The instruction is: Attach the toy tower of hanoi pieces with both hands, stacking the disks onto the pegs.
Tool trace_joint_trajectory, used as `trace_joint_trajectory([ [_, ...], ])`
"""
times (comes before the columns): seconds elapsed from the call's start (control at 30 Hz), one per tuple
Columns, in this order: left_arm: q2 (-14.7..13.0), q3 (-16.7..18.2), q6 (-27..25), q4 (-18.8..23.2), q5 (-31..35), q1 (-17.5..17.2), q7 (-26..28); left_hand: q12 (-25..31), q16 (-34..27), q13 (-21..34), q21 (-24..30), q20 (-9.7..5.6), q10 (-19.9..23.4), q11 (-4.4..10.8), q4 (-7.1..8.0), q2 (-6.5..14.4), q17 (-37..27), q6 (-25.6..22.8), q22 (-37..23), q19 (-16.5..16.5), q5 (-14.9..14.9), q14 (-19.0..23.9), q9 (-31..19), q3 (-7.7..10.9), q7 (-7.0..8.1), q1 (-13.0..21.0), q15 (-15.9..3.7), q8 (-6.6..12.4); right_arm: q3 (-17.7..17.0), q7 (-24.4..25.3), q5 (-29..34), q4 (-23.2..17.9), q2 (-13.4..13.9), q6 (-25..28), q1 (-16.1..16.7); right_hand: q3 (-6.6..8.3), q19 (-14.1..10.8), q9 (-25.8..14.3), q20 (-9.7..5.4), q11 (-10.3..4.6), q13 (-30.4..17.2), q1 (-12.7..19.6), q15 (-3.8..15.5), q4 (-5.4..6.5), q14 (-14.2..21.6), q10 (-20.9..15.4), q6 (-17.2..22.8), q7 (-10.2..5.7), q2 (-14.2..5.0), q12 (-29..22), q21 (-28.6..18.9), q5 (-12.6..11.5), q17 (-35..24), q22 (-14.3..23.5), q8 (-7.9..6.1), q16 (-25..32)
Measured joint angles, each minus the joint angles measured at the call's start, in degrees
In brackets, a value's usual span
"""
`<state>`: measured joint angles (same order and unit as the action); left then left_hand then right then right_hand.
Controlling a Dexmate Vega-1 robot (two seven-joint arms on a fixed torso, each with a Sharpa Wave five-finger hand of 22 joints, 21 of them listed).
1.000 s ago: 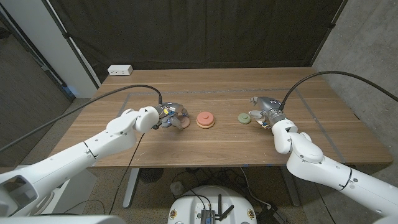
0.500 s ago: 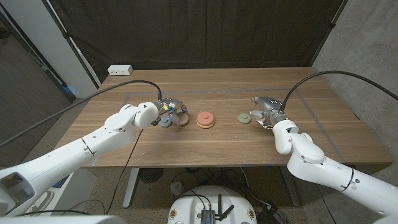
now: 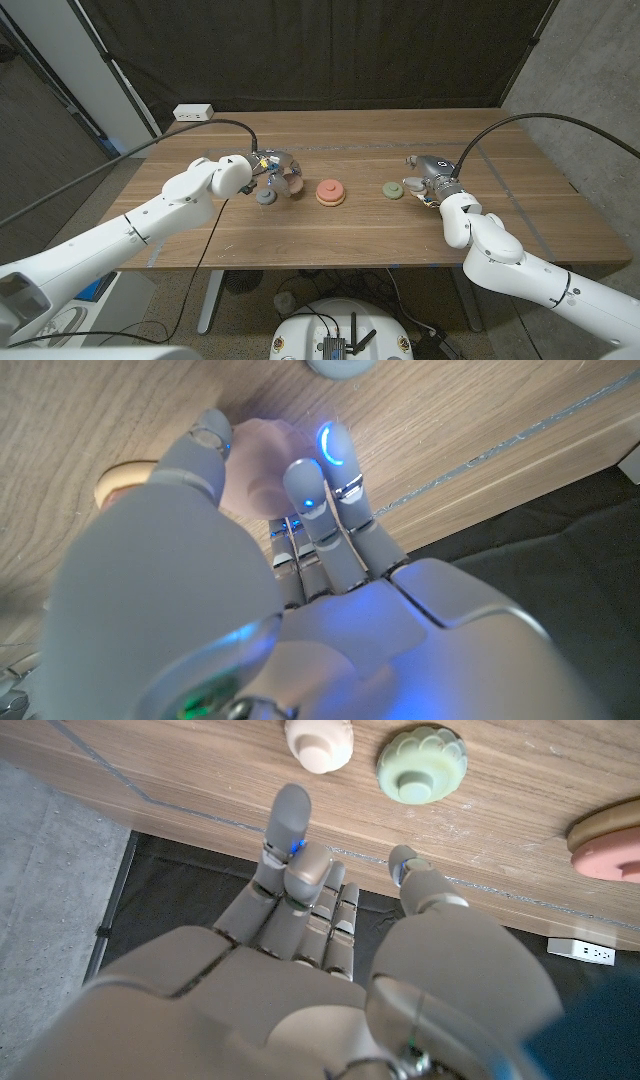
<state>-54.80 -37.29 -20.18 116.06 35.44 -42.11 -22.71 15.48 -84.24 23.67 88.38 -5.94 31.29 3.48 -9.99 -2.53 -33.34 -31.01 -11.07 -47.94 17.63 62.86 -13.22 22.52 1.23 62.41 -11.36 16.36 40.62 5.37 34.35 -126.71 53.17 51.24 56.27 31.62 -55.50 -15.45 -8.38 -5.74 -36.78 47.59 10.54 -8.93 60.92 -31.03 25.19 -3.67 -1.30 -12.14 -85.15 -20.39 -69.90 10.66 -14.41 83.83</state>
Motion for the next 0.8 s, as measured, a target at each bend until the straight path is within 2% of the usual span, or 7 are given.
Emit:
trace_joint_trajectory([
  [0.3, -0.4, 0.5, -0.2, 1.1, -0.6, 0.4, -0.8, -0.3, 0.4, 0.0, 0.0, 0.0, 0.4, 0.03, 0.28, 0.0, -0.5, 0.0, 0.0, 0.0, 0.0, 0.0, 0.0, -0.29, 0.02, 0.0, 0.0, -0.01, 0.0, 0.0, -0.4, 0.0, 0.0, 0.0, 0.0, 0.24, 0.0, 0.0, 0.0, -0.41, 0.0, -0.3, 0.0, -0.24, 0.0, -0.4, 0.0, 0.0, -0.3, 0.0, 0.0, 0.0, 0.2, 0.0, 0.0, 0.0],
  [0.8, 0.2, 0.7, 2.4, 0.9, -1.6, 1.3, 0.0, -0.9, 1.0, 0.0, 0.3, 0.0, 0.7, -0.08, 0.27, 0.0, -0.8, -0.5, -0.3, 0.0, 0.4, 0.0, -0.3, -0.29, 0.1, 0.0, 0.0, -0.43, -0.4, 0.6, -1.1, -0.4, 0.2, 0.4, 0.4, 0.24, 0.0, 0.0, 0.0, -0.09, -0.3, -0.3, 0.0, -0.24, 0.0, -0.7, 0.0, 0.0, -0.3, 0.0, 0.0, 0.0, 0.2, 0.0, 0.0, 0.0],
])
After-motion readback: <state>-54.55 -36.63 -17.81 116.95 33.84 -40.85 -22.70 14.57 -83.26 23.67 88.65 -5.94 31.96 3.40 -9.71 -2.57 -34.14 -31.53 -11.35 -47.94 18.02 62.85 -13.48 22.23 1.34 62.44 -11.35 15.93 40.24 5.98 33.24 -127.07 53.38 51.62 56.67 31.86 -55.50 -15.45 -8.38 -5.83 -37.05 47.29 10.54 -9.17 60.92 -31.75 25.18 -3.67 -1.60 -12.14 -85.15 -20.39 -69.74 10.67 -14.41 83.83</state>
